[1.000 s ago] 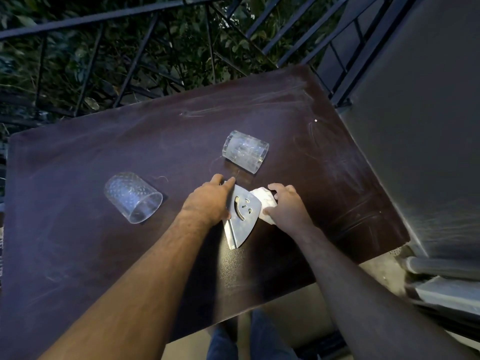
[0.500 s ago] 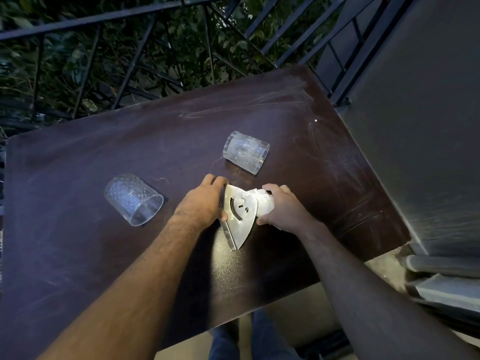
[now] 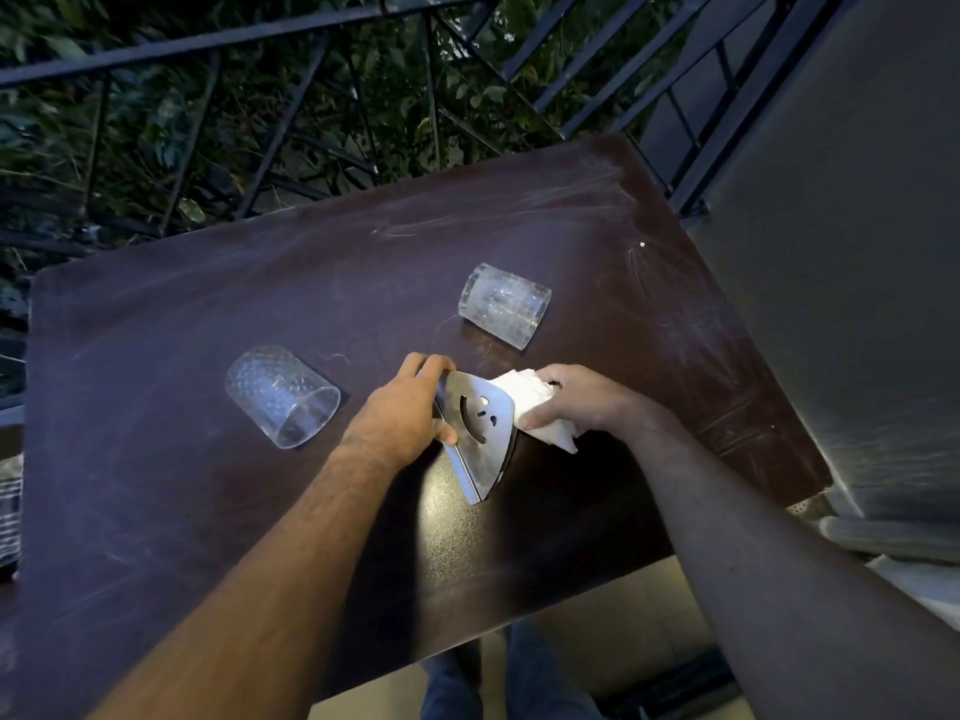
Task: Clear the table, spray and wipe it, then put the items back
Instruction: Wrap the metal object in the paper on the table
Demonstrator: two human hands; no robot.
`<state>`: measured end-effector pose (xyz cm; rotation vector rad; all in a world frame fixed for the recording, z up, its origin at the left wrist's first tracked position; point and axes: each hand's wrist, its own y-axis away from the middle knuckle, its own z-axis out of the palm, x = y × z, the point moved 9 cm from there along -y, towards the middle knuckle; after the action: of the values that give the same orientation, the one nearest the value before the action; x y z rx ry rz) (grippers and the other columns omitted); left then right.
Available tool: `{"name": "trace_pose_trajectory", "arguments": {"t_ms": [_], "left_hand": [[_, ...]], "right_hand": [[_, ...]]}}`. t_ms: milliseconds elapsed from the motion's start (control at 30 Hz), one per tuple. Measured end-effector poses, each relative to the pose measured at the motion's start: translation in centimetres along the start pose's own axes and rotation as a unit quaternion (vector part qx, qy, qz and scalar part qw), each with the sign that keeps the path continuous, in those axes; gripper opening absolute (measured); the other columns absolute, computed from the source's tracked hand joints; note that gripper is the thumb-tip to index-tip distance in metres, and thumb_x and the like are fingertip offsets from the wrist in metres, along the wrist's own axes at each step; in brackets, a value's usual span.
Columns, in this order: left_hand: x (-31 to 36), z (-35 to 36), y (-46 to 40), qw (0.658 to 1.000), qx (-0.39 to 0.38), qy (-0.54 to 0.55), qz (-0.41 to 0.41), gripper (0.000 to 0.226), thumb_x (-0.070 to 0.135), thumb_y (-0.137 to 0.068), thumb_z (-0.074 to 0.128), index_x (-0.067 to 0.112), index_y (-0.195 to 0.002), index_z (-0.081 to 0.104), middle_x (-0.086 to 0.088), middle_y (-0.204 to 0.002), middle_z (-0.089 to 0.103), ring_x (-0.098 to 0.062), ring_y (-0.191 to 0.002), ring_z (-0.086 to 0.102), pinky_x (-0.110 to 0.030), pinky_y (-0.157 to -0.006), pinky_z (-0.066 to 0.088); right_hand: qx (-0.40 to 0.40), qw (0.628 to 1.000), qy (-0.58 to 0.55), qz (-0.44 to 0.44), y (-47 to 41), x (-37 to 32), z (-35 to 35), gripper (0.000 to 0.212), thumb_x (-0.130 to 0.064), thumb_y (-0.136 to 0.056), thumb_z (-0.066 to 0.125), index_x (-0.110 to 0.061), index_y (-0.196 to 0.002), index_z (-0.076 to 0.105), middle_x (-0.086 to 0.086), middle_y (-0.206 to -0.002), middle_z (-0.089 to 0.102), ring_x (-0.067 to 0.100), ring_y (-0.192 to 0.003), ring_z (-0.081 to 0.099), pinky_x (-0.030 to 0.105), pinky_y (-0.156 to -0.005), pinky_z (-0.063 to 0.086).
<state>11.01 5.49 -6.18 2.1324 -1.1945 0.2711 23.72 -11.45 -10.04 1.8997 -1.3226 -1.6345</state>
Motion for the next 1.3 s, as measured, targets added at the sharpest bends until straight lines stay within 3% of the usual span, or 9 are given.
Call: {"name": "trace_pose_trajectory", "arguments": {"t_ms": [100,233,333,467,633,767,1033,1200,1300], "left_hand": [[-0.4,0.0,0.2,1.000,0.007,0.013,-0.003,0.082,0.020,-0.072,0.091,0.034,-0.135,0.041,0.011,-0.140,0.041,-0.029,-0.106,0.064,-0.047,-0.095,0.054],[-1.1,-0.3,0.5,0.998,0.032,0.045,-0.023,0.076,0.025,-0.070,0.092,0.033,-0.127,0.043,0.014,-0.126,0.043,-0.026,-0.109,0.060,-0.044,-0.095,0.051],[-1.7,-0.7,0.9,0.994,0.069,0.075,-0.042,0.066,0.030,-0.072,0.090,0.032,-0.119,0.044,0.017,-0.116,0.040,-0.026,-0.107,0.061,-0.043,-0.094,0.049],[-2.2,-0.9,2.1,0.987,0.127,0.073,-0.063,0.054,0.038,-0.083,0.081,0.022,-0.120,0.045,0.003,-0.123,0.046,-0.037,-0.103,0.065,-0.049,-0.091,0.050],[-2.6,-0.6,4.1,0.980,0.180,0.031,-0.077,0.048,0.048,-0.091,0.069,0.016,-0.116,0.045,-0.006,-0.125,0.046,-0.044,-0.095,0.066,-0.050,-0.078,0.051],[-2.8,-0.6,5.1,0.976,0.194,-0.031,-0.098,0.053,0.060,-0.091,0.062,0.017,-0.118,0.046,-0.006,-0.123,0.051,-0.042,-0.094,0.068,-0.043,-0.067,0.045],[-3.4,0.2,6.9,0.971,0.191,-0.090,-0.116,0.057,0.067,-0.091,0.056,0.019,-0.120,0.052,-0.003,-0.120,0.059,-0.043,-0.093,0.069,-0.040,-0.065,0.041],[-3.7,0.3,7.4,0.972,0.177,-0.107,-0.113,0.057,0.070,-0.089,0.055,0.019,-0.115,0.055,-0.002,-0.118,0.064,-0.042,-0.095,0.070,-0.041,-0.067,0.046],[-3.8,0.0,7.4,0.976,0.177,-0.071,-0.104,0.058,0.075,-0.084,0.057,0.021,-0.105,0.055,0.000,-0.110,0.067,-0.034,-0.095,0.070,-0.037,-0.066,0.042]], "right_hand": [[0.021,1.000,-0.018,-0.014,0.2,-0.2,0.1,0.026,-0.017,-0.068,0.087,-0.016,-0.088,0.072,-0.002,-0.075,0.072,0.011,-0.065,0.067,0.028,-0.060,0.051],[0.060,0.996,-0.050,-0.048,1.1,-1.7,-0.3,0.012,-0.023,-0.067,0.087,-0.025,-0.067,0.075,-0.008,-0.063,0.071,0.004,-0.056,0.063,0.023,-0.056,0.044],[0.111,0.990,-0.029,-0.084,1.8,-3.6,-0.8,0.014,-0.029,-0.066,0.086,-0.025,-0.072,0.074,-0.009,-0.063,0.070,0.001,-0.054,0.060,0.023,-0.055,0.044],[0.181,0.974,-0.001,-0.139,3.3,-6.3,-0.6,0.013,-0.027,-0.070,0.079,-0.024,-0.067,0.067,-0.011,-0.056,0.064,0.002,-0.047,0.058,0.017,-0.048,0.045],[0.221,0.952,0.076,-0.196,5.5,-8.3,1.3,0.010,-0.014,-0.080,0.063,-0.022,-0.076,0.066,-0.010,-0.070,0.064,0.010,-0.072,0.058,0.012,-0.056,0.036],[0.245,0.938,0.100,-0.222,6.7,-8.5,2.7,0.017,-0.009,-0.081,0.059,-0.015,-0.090,0.072,-0.001,-0.086,0.066,0.016,-0.082,0.058,0.029,-0.071,0.043],[0.231,0.940,0.095,-0.234,7.0,-7.6,4.3,0.020,-0.010,-0.086,0.060,-0.017,-0.098,0.074,-0.003,-0.088,0.066,0.013,-0.084,0.058,0.025,-0.071,0.039],[0.222,0.944,0.106,-0.220,7.2,-7.2,4.8,0.023,-0.004,-0.082,0.052,-0.014,-0.093,0.070,0.000,-0.079,0.071,0.018,-0.082,0.064,0.034,-0.078,0.052],[0.222,0.947,0.093,-0.211,7.3,-7.1,4.8,0.028,-0.006,-0.082,0.053,-0.022,-0.095,0.073,-0.005,-0.081,0.073,0.016,-0.086,0.065,0.033,-0.083,0.053]]}}
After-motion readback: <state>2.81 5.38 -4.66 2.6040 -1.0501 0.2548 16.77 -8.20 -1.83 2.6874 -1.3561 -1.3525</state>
